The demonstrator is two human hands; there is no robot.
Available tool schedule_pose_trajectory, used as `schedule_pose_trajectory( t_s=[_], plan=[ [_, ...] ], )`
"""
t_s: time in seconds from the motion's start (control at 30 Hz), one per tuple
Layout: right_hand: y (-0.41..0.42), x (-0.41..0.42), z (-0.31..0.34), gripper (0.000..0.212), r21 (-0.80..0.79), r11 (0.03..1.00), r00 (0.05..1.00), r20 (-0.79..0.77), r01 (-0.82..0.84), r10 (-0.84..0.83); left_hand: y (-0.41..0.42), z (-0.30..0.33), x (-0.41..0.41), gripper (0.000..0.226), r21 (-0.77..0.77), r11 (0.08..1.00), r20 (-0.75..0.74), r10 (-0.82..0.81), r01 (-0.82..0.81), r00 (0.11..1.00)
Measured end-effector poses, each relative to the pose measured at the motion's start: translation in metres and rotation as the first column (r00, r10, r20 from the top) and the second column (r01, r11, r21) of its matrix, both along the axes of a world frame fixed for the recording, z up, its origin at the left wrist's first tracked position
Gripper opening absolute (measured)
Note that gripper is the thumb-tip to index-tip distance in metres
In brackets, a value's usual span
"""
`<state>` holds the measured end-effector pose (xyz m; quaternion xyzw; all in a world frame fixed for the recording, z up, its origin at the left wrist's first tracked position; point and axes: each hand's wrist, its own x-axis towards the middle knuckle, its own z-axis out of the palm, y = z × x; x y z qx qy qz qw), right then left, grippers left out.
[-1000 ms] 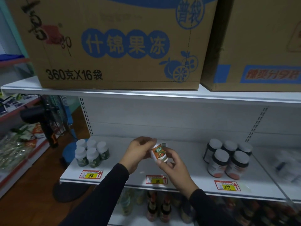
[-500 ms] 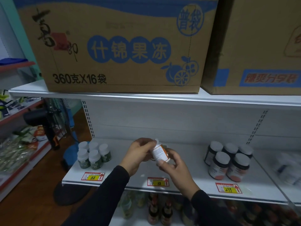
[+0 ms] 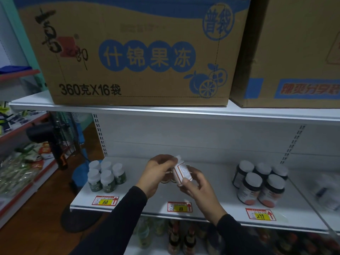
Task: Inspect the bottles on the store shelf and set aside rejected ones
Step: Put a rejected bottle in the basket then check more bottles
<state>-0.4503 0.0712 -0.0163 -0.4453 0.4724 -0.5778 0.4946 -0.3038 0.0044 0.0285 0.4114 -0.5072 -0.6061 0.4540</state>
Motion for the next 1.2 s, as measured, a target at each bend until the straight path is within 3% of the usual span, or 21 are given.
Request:
schedule_pose_trajectory(
  t_s=[0.13,0.33,0.43,0.63,0.87,1.0,1.1,1.2],
  plan=[
    [-0.001,-0.002,0.001,0.046,-0.022,1.000,1.000,-0.029,0.002,-0.003,-0.003,-0.004,-0.001,0.040,-0.010,1.000,0.009,0.022,-0.022,1.000],
    [-0.007,-0.004,0.001,0.029,0.039,0.999,0.995,0.097,-0.015,0.011,-0.010,-0.004,-0.002,0.015,-0.010,1.000,0.025,-0.004,0.004,1.000],
    [-0.008,-0.004,0.000,0.026,0.031,0.999,0.997,0.077,-0.018,0.016,-0.013,-0.005,-0.003,0.019,-0.020,1.000,0.029,0.010,-0.009,1.000],
    [-0.008,-0.006,0.003,0.041,-0.024,1.000,1.000,-0.020,-0.019,0.019,-0.015,-0.008,-0.003,0.015,-0.009,0.999,0.025,0.054,-0.053,0.998],
    [-0.010,-0.003,0.001,0.023,0.087,0.996,0.985,0.172,-0.019,0.004,-0.016,-0.008,-0.001,0.021,0.016,1.000,0.034,0.003,-0.004,0.999],
    [-0.007,-0.003,-0.003,0.023,0.066,0.997,0.998,0.065,-0.028,0.024,-0.015,-0.009,-0.002,0.024,0.037,0.998,0.021,0.041,-0.042,0.999],
    [-0.005,-0.006,-0.004,0.036,0.032,0.998,0.997,-0.065,-0.045,0.047,-0.014,-0.011,-0.003,0.027,0.053,0.996,0.016,0.072,-0.073,0.997],
    [-0.007,-0.006,-0.005,0.037,0.040,0.998,0.994,-0.099,-0.046,0.050,-0.014,-0.010,-0.005,0.023,0.046,0.996,0.038,0.074,-0.076,0.997]
  ],
)
